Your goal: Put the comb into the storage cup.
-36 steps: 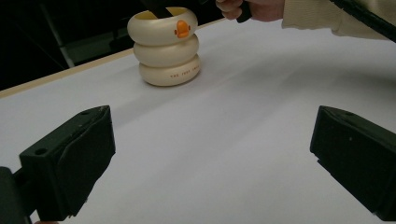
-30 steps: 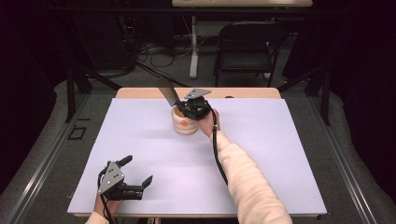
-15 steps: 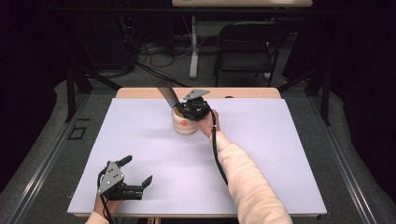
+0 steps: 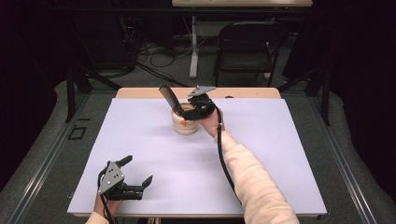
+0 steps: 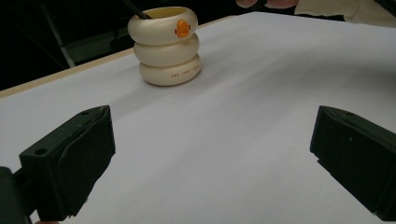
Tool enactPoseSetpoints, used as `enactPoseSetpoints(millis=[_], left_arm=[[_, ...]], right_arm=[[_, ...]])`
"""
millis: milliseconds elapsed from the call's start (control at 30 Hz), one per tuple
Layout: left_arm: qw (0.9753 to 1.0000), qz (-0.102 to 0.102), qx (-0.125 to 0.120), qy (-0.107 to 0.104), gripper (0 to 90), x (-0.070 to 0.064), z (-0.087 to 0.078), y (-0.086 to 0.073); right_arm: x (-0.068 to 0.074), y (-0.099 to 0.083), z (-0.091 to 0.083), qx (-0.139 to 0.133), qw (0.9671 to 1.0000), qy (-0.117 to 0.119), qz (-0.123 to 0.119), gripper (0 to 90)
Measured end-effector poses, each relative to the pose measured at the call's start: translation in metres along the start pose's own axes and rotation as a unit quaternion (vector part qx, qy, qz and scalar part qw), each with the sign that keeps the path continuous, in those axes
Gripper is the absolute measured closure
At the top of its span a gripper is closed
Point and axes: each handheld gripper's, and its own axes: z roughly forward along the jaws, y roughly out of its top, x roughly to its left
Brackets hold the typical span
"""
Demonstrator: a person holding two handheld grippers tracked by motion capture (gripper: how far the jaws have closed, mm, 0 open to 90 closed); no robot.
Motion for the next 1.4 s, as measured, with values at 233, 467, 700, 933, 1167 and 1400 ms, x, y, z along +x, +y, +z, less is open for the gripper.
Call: enactPoseSetpoints(millis=[233,467,700,933,1167,1400], left_arm=[[1.0,0.0,-0.001,0.001,0.1,-0.001,0.0,0.0],[1.0,0.0,0.0,0.0,0.1,0.0,0.0,0.0],[1.0,0.001,-0.001,0.0,0.1,0.0,0.0,0.0],[1.0,0.002,-0.001,0.001,0.1,-0.001,0.0,0.0],[1.0,0.003,0.001,0.0,0.1,-0.001,0.0,0.0],[1.0,0.003,0.002,0.0,0.1,-0.001,0.001,0.0]], right_arm=[[0.004,0.003,-0.011,0.012,0.9998,0.015,-0.001,21.5],[0.007,0.005,-0.022,0.024,0.9992,0.03,-0.007,15.1],[0.008,0.003,-0.033,0.039,0.9983,0.041,-0.012,11.1],[0.009,-0.004,-0.048,0.054,0.9971,0.053,-0.013,4.3],[0.012,-0.014,-0.065,0.065,0.9958,0.064,-0.011,0.0],[0.014,-0.023,-0.078,0.073,0.9946,0.073,-0.007,0.0]])
